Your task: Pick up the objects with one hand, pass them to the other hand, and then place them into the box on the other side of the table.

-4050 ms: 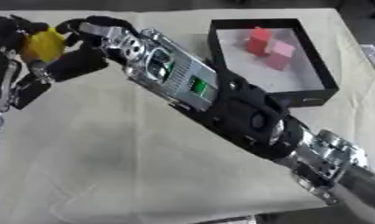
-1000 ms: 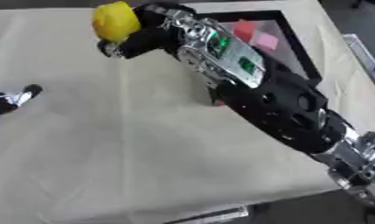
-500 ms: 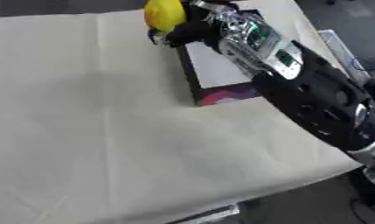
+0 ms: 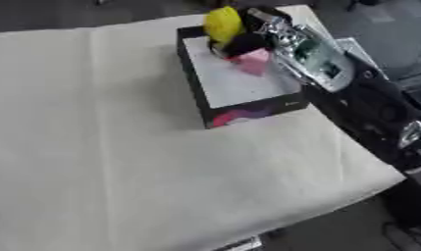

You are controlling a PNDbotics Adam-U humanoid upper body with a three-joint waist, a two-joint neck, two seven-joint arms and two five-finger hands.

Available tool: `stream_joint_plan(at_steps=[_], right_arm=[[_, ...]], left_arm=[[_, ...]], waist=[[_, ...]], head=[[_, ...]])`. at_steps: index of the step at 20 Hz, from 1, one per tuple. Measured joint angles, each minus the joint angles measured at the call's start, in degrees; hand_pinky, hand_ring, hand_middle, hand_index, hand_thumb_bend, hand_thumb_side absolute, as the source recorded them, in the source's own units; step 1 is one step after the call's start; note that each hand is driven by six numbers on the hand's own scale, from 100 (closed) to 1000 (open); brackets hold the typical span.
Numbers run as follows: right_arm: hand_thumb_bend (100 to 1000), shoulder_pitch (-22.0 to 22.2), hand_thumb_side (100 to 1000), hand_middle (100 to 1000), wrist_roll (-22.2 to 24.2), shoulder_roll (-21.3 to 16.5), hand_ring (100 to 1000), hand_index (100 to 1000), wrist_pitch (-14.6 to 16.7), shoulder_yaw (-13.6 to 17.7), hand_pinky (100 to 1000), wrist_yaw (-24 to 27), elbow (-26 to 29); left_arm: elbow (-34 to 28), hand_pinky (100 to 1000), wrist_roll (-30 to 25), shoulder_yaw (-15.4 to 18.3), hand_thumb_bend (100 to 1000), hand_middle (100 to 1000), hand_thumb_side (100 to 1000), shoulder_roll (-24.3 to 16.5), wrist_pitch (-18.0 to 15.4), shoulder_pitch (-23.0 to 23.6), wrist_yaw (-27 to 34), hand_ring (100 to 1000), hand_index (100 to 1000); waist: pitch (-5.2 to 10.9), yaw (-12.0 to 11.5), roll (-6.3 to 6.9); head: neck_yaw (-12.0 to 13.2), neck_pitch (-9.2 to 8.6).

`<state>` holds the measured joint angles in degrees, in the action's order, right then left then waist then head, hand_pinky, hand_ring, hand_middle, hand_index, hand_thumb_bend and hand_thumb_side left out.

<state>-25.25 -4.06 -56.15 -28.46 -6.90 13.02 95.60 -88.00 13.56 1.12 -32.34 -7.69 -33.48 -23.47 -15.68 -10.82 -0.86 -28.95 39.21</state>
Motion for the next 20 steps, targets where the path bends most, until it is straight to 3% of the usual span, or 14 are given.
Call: stream_joint_plan(at_steps=[2,4,8,12,14,16,17,20], right_arm=[[387,0.2,100,845,2.4,-0.3,895,986,2.6,0.5,925,-6.3,-1.2],[433,0.5,114,920,5.1,-0.4,969,1000,5.5,0.9,955,-12.9,-2.5],[499,0.6,166,943,9.4,-0.4,996,1000,10.2,2.2,967,-24.0,-5.6],[490,0.8,138,947,10.7,-0.4,998,1000,11.8,3.4,971,-28.8,-7.6],[441,1.1,112,960,9.5,0.0,1000,1000,12.0,4.4,982,-28.5,-7.5],[100,1.4,265,933,5.5,0.9,971,1000,11.4,6.1,982,-24.2,-5.8],[100,1.9,313,927,2.3,1.6,965,1000,11.2,7.0,987,-20.4,-4.2],[100,4.5,329,951,-7.8,4.1,971,1000,13.9,9.2,996,-6.1,3.4]], left_arm=[[-0.7,834,0.5,0.7,406,671,495,0.0,0.6,0.5,1.2,679,807],[-1.2,836,1.0,1.2,406,672,496,0.0,1.2,0.8,2.1,680,812],[-1.8,837,2.0,1.8,406,671,494,0.0,2.2,1.2,2.9,680,812],[-2.1,837,2.6,2.3,406,668,488,0.0,2.8,1.3,3.1,678,810],[-2.3,835,2.9,2.6,406,666,489,0.0,3.1,1.4,3.2,676,809],[-2.5,832,3.3,3.2,402,663,492,0.0,3.4,1.8,3.3,671,807],[-2.6,829,3.7,3.7,396,661,496,0.0,3.7,2.0,3.4,667,805],[-2.9,825,5.4,5.6,381,668,521,0.1,4.6,3.1,4.2,663,812]], waist=[[-0.01,-0.1,0.02],[-0.01,-0.2,0.02],[-0.01,-0.2,0.01],[-0.01,-0.3,-0.02],[-0.01,-0.3,-0.02],[-0.01,-0.3,0.00],[-0.01,-0.3,0.00],[-0.14,-0.3,0.01]], head=[[-0.2,-0.13],[-0.2,-0.23],[0.2,-0.35],[1.0,-0.35],[1.4,-0.35],[2.0,-0.35],[2.5,-0.35],[4.9,-0.37]])
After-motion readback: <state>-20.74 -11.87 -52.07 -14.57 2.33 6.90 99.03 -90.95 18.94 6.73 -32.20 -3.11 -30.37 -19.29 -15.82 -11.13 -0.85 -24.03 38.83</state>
